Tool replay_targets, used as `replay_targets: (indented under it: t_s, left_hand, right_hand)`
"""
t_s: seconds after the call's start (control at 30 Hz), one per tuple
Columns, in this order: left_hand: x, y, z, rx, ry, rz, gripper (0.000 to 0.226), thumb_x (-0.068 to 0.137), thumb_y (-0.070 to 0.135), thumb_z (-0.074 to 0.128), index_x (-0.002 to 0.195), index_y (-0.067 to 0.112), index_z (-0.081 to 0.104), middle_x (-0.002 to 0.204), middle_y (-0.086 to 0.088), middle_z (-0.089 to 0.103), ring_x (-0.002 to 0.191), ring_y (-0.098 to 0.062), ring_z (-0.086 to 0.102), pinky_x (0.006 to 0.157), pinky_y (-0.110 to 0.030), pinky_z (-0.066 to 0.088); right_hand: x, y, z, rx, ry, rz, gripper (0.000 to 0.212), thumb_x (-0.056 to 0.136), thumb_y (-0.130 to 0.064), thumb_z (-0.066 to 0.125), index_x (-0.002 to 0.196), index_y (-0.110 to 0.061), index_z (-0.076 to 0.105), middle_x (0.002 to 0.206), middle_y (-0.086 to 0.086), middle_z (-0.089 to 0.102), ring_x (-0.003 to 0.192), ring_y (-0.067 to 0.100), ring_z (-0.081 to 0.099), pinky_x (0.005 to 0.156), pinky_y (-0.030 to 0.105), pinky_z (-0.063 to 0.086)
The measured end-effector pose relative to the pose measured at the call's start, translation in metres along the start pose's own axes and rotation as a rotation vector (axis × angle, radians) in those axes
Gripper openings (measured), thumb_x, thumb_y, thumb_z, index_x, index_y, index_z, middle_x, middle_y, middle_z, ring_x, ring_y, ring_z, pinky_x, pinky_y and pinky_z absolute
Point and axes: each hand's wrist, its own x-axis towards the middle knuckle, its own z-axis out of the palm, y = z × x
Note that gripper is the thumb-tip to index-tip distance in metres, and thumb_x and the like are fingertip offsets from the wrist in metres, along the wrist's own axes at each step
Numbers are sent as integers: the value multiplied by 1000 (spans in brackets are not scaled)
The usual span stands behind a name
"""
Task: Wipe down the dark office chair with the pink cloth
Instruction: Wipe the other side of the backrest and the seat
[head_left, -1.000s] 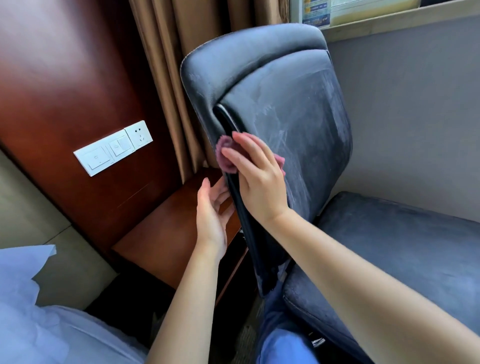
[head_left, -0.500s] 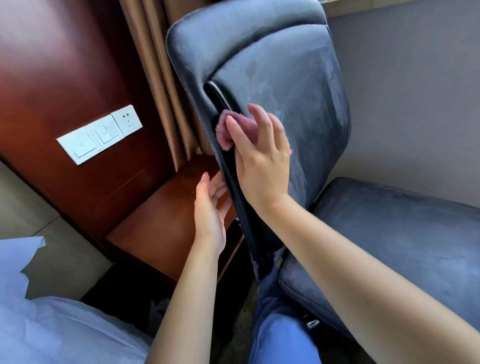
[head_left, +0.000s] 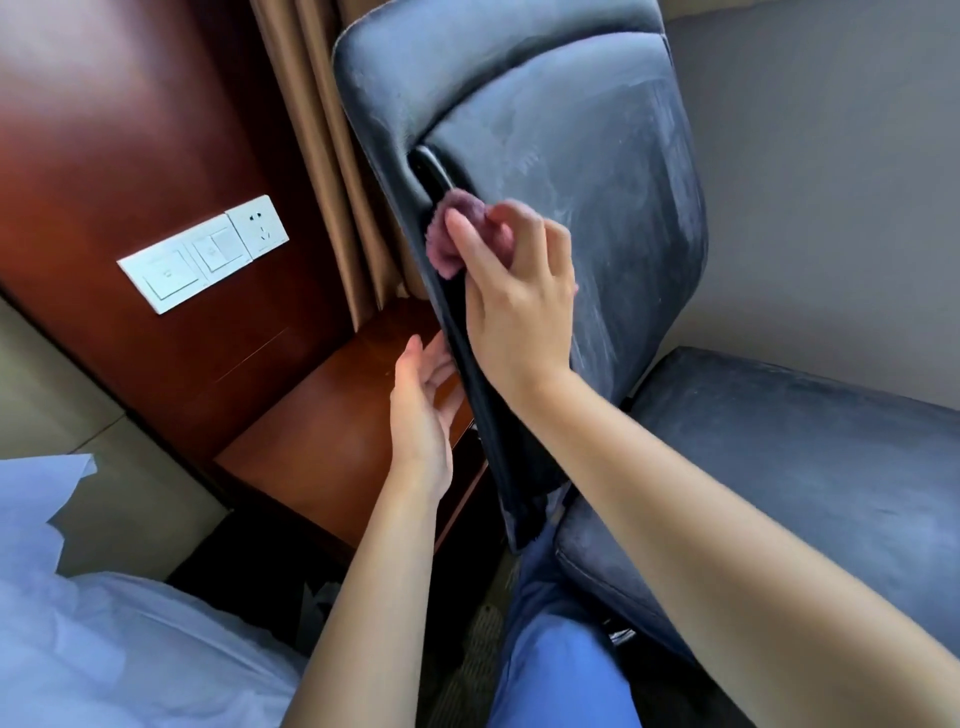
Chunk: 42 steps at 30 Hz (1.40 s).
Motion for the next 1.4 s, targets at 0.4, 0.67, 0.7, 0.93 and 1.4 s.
replay_targets:
  t_s: [0.4, 0.67, 0.7, 0.93, 1.4]
  left_hand:
    - [-2, -3, 1, 24, 1, -18, 38, 100, 35, 28, 101, 26, 66, 91, 13, 72, 99, -5, 61, 96, -32, 42]
    - [1, -4, -4, 29, 15, -41, 49, 99, 39, 28, 122, 12, 62, 121, -6, 64, 113, -13, 57, 102, -38, 41]
    - [1, -4, -4, 29, 16, -39, 49, 99, 39, 28, 122, 12, 62, 121, -6, 64, 112, -13, 57, 101, -37, 42]
    - [-1, -5, -4, 5, 21, 0, 42, 100, 33, 27, 111, 15, 64, 112, -1, 66, 104, -8, 59, 84, -26, 45]
    - [-2, -7, -6, -6, 23, -10, 40, 101, 30, 28, 99, 18, 65, 105, 2, 68, 97, -2, 62, 90, -28, 45]
  right_hand:
    - [-10, -16, -6, 38, -29, 49, 27, 82, -10, 59, 106, -17, 71, 110, 8, 60, 93, 25, 43, 70, 39, 46]
    - [-32, -5, -8, -127, -191, -75, 27, 83, -14, 51, 104, -12, 67, 114, 3, 64, 87, 25, 46, 70, 38, 41]
    - [-41, -3, -10, -141, -214, -82, 27, 83, -15, 52, 104, -14, 68, 114, 2, 64, 88, 24, 42, 71, 38, 40]
    - [15, -5, -6, 72, -49, -72, 26, 80, -7, 60, 102, -15, 72, 106, 4, 66, 92, 21, 42, 73, 38, 43]
    - [17, 3, 2, 250, -22, -167, 25, 80, 6, 56, 90, -8, 73, 106, 11, 67, 106, 24, 45, 89, 37, 39]
